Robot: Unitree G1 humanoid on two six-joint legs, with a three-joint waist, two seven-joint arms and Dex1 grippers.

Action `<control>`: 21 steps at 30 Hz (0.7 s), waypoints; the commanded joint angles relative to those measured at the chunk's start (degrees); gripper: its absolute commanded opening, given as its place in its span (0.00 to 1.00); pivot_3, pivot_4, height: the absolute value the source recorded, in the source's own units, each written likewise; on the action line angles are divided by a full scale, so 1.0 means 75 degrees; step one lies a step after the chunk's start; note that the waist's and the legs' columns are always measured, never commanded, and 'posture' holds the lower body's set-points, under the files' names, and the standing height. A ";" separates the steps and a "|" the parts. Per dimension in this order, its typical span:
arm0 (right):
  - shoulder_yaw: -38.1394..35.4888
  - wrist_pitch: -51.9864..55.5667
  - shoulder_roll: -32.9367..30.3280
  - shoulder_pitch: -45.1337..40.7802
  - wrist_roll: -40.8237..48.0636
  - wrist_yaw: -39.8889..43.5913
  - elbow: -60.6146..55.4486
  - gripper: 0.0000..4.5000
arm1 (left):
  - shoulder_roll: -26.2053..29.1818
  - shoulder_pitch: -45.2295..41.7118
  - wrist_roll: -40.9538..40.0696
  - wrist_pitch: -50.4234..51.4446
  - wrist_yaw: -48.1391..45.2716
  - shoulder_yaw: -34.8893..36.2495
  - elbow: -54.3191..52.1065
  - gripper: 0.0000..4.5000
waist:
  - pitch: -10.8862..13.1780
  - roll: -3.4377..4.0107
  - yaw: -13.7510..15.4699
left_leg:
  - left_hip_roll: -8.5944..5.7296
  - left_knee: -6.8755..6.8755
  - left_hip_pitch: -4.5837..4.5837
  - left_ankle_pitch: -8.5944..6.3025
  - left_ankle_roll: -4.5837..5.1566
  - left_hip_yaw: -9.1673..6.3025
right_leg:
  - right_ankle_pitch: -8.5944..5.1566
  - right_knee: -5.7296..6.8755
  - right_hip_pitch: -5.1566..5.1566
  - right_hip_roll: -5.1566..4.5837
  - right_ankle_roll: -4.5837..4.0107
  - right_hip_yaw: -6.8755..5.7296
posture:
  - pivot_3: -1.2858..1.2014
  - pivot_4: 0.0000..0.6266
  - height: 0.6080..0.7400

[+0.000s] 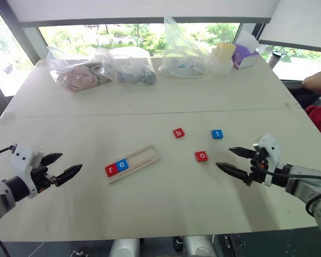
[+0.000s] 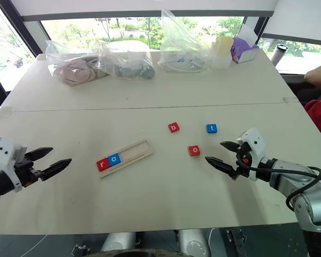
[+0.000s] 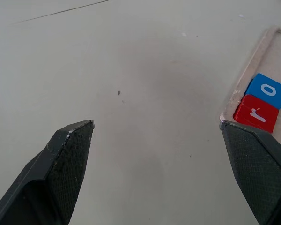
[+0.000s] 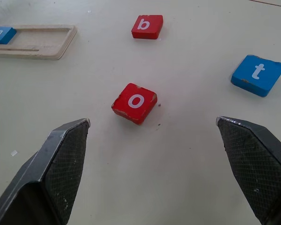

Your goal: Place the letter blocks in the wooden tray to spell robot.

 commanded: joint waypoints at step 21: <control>0.0264 0.1448 -0.0463 -0.0794 0.1256 0.0483 -0.1226 0.99 | 0.1563 -0.1195 -0.0086 0.0708 -0.0976 -0.0972 -0.0741 1.00 | 0.0002 -0.0005 0.0001 | 0.0001 0.0006 -0.0001 0.0000 0.0000 0.0033 | 0.0003 0.0004 -0.0012 0.0005 0.0000 0.0029 | 0.52 0.24 1.00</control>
